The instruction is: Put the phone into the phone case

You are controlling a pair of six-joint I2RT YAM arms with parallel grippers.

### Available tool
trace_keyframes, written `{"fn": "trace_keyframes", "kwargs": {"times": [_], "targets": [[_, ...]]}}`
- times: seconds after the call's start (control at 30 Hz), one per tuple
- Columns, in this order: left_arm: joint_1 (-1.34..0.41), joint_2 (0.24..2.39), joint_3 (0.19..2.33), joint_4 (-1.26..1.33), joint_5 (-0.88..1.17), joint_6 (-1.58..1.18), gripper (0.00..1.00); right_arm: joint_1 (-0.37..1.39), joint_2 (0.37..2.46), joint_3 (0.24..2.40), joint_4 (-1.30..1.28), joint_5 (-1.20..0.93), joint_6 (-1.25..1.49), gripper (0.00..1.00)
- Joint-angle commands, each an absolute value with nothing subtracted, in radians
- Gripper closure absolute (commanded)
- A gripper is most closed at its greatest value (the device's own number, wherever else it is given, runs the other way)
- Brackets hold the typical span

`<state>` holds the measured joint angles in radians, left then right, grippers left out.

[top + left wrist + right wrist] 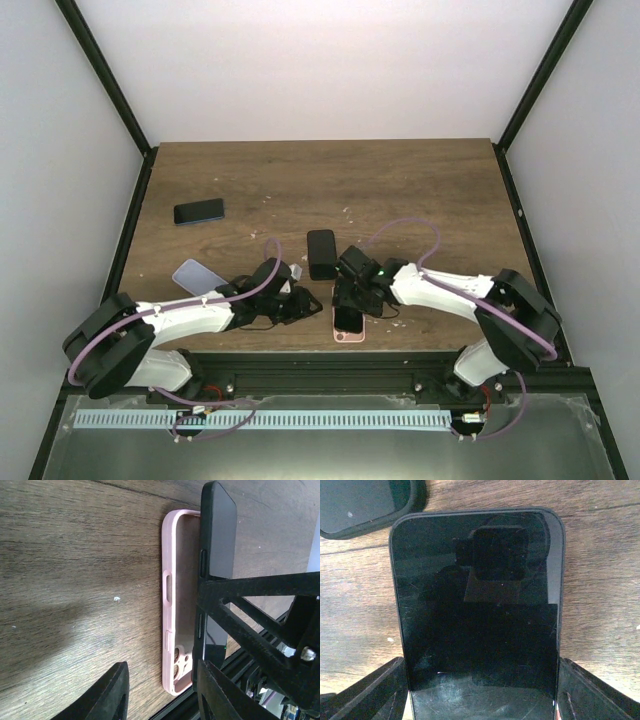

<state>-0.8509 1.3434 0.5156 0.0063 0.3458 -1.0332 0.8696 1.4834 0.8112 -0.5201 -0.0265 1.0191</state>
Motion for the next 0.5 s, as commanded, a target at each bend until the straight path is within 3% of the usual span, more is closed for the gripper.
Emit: {"fn": "trace_keyframes", "kwargs": {"times": [0.0, 0.47], "targets": [[-0.846, 1.338, 0.502, 0.011, 0.355, -1.007, 0.60, 0.904, 1.522, 0.889, -0.619, 0.081, 1.045, 0.48], [-0.844, 1.330, 0.478, 0.023, 0.350, -1.012, 0.61, 0.973, 1.583, 0.958, -0.706, 0.149, 1.052, 0.45]]}}
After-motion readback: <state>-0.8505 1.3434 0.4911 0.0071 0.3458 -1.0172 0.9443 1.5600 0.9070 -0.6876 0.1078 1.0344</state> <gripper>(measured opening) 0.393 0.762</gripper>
